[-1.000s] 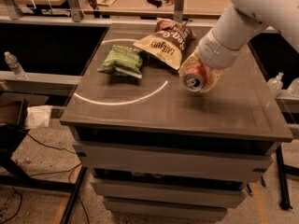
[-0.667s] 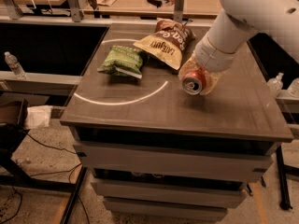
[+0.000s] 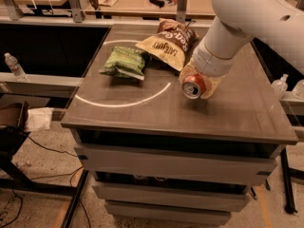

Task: Knock coke can over

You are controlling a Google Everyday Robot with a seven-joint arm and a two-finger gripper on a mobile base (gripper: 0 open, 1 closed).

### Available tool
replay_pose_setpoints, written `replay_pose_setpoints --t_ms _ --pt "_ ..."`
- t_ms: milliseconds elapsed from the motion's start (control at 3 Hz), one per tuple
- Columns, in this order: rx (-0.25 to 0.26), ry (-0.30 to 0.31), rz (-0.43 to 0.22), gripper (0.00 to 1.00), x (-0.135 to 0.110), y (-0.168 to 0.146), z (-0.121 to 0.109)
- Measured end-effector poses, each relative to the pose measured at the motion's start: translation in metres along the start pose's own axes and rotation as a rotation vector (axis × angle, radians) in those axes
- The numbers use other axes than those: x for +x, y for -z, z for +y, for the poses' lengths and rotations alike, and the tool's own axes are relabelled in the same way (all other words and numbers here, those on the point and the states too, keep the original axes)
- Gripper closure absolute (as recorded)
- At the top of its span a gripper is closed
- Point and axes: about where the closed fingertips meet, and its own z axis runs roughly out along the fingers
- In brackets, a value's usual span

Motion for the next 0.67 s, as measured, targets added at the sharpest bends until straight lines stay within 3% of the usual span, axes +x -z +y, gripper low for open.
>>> replay_pose_setpoints --t_ms 667 --pt "-0.032 -0.015 -0.022 0.13 -0.0091 -0.0096 -0.0007"
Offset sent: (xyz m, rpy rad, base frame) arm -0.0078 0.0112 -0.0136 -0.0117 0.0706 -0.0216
